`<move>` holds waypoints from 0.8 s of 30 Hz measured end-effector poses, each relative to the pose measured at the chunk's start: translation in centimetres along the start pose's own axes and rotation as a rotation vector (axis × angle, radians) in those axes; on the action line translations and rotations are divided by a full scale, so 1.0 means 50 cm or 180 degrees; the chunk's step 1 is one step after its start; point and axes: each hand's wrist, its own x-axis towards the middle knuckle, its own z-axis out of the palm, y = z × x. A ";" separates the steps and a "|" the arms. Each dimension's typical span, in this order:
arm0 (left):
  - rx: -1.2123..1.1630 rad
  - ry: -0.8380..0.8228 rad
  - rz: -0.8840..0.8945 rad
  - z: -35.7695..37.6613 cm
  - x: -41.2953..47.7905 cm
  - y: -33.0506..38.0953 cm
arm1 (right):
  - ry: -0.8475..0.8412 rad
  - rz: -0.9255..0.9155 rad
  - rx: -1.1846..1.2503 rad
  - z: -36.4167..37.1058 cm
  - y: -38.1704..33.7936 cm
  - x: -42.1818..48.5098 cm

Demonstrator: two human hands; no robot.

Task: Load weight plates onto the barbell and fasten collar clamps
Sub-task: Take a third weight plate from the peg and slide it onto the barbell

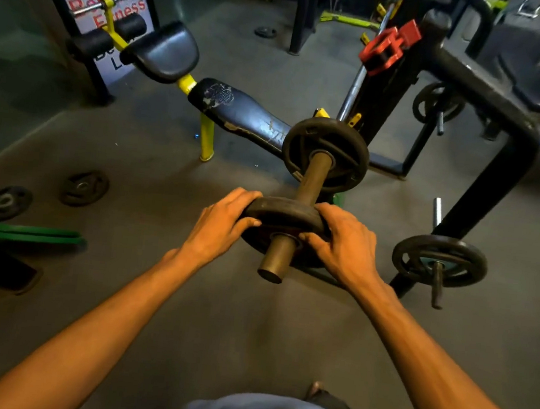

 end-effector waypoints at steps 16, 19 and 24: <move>-0.4373 0.0004 -0.2960 0.094 0.037 0.082 | -0.0082 0.3386 0.4753 0.078 -0.052 -0.048; -0.4274 0.0088 -0.3063 0.096 0.088 0.080 | -0.0045 0.3456 0.4675 0.076 -0.034 0.000; -0.4188 0.0178 -0.3059 0.106 0.202 0.081 | 0.0037 0.3452 0.4559 0.066 0.017 0.102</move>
